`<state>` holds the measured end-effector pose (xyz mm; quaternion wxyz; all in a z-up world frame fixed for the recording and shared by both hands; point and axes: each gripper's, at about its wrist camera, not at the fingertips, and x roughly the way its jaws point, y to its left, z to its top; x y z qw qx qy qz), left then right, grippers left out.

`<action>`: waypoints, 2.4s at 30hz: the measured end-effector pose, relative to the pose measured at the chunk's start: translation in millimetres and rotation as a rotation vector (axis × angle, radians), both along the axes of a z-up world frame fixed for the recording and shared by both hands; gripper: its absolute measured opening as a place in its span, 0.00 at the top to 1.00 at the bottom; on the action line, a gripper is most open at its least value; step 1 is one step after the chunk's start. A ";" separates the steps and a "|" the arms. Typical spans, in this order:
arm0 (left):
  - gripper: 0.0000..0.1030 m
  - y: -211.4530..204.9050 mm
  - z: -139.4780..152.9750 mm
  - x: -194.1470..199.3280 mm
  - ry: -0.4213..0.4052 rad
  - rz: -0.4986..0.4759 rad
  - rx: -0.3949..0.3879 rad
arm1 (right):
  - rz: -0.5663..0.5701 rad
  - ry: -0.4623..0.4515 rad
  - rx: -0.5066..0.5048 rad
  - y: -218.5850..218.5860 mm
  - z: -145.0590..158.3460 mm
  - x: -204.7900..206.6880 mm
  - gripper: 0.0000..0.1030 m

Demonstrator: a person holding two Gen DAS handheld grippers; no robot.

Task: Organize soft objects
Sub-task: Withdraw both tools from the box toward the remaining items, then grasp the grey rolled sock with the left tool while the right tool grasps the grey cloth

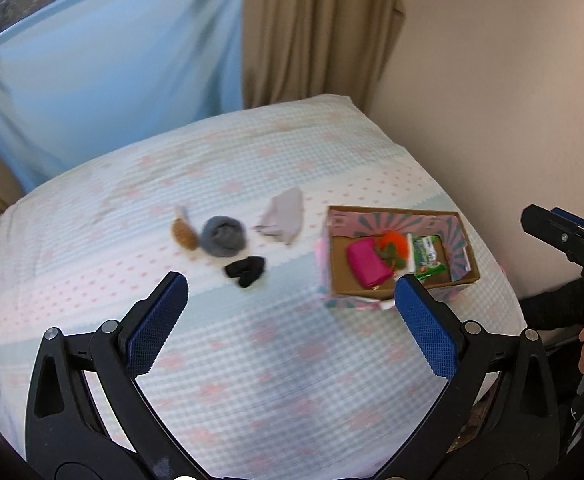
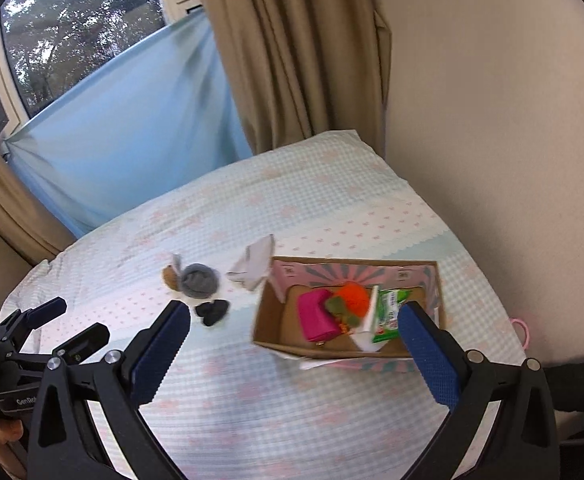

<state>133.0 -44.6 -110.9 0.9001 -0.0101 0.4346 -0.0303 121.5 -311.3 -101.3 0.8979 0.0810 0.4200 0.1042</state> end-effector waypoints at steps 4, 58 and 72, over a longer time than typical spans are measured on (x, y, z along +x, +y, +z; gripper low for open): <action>0.00 38.4 5.2 -17.5 -0.013 0.023 -0.003 | 0.002 -0.025 0.008 30.2 6.8 -17.8 0.00; 0.09 112.3 -307.0 274.9 0.192 -0.232 0.100 | 0.013 0.252 -0.192 228.1 -310.7 301.4 0.00; 0.22 95.0 -351.4 290.3 0.247 -0.283 0.136 | 0.040 0.287 -0.229 210.2 -357.0 294.5 0.29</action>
